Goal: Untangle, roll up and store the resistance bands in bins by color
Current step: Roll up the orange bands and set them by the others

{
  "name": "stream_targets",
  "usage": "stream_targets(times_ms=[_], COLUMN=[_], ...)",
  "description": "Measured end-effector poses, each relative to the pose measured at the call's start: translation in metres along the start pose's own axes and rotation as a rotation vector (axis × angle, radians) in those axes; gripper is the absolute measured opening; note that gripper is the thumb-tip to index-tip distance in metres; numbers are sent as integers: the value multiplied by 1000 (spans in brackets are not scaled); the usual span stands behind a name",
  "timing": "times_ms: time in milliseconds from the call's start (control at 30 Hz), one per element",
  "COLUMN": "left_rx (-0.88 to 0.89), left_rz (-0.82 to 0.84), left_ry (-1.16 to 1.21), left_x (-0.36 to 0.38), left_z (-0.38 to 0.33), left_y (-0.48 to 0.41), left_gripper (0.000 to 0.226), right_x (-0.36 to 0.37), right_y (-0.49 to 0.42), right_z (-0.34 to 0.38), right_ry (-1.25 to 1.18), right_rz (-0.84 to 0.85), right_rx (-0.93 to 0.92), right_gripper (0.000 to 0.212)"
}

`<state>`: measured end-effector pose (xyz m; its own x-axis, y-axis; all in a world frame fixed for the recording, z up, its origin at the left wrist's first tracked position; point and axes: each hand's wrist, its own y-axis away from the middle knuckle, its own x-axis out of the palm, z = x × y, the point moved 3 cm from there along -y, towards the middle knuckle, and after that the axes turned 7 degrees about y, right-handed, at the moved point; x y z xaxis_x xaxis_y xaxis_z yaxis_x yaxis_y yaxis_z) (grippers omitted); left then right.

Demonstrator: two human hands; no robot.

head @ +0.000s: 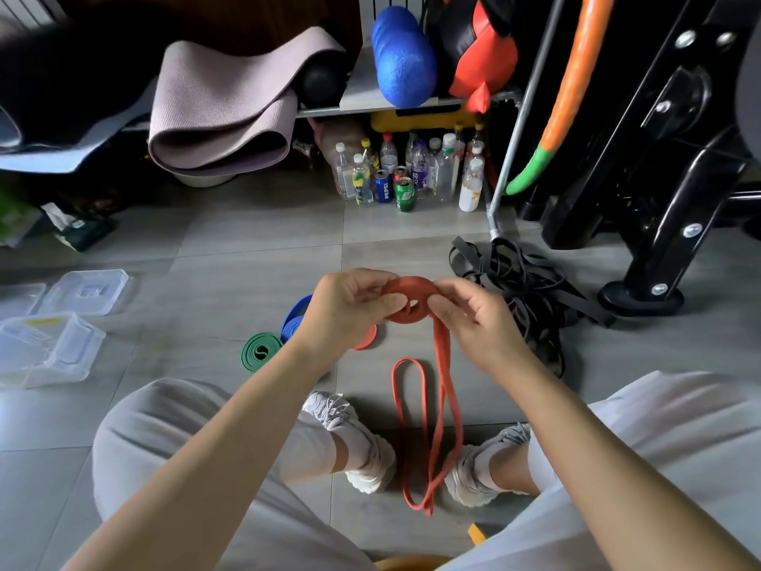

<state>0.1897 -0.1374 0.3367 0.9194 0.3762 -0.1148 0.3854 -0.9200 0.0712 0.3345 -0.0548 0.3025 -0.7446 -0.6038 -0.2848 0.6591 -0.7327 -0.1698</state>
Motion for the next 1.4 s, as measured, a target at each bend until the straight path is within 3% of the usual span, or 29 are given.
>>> stream_targets(times_ms=[133, 200, 300, 400, 467, 533, 633, 733, 933, 1100, 1167, 1300, 1400], left_rx=[-123, -151, 26, 167, 188, 171, 157, 101, -28, -140, -117, 231, 323], left_rz=[-29, -37, -15, 100, 162, 162, 115, 29, -37, 17, 17, 128, 276], left_ry=[292, 292, -127, -600, -760, -771, -655, -341, 232, 477, 298, -638, -1002], left_x=[12, 16, 15, 17, 19, 17, 12, 4, 7, 11, 9, 8, 16], left_z=[17, 20, 11, -3, -9, -11, -13, -12, -5, 1, -2, -22, -35], left_y=[5, 7, 5, 3, 1, -2, -4, -4, 1, 3, 1, -6, -11], left_gripper=[29, 22, 27, 35, 25, 18, 15, 17, 19, 15, 18, 47, 37], right_x=[3, 0, -3, -2, 0, 1, -4, -13, -13, -14, -15, -10, -8], right_y=[7, 8, 7, 6, 7, 8, 9, 10, 7, 2, 2, 2, 2], right_z=[-5, -6, -9, -9, -6, -4, -4, -5, 10, 10, 9, 11, 16], right_ry=[-154, -106, 53, 257, 314, 265, 159, 93, -101, -36, 36, 321, 486], right_rz=[-78, -80, -42, 21, 54, 56, 46, 12, -32, -84, -61, 17, 28], right_rx=[88, 114, 110, 57, 58, 79, 108, 132, 112, 78, 89, 66, 53], right_gripper=[19, 22, 23, 11, 21, 16, 18, 30, 26, 28, 28, 12, 15])
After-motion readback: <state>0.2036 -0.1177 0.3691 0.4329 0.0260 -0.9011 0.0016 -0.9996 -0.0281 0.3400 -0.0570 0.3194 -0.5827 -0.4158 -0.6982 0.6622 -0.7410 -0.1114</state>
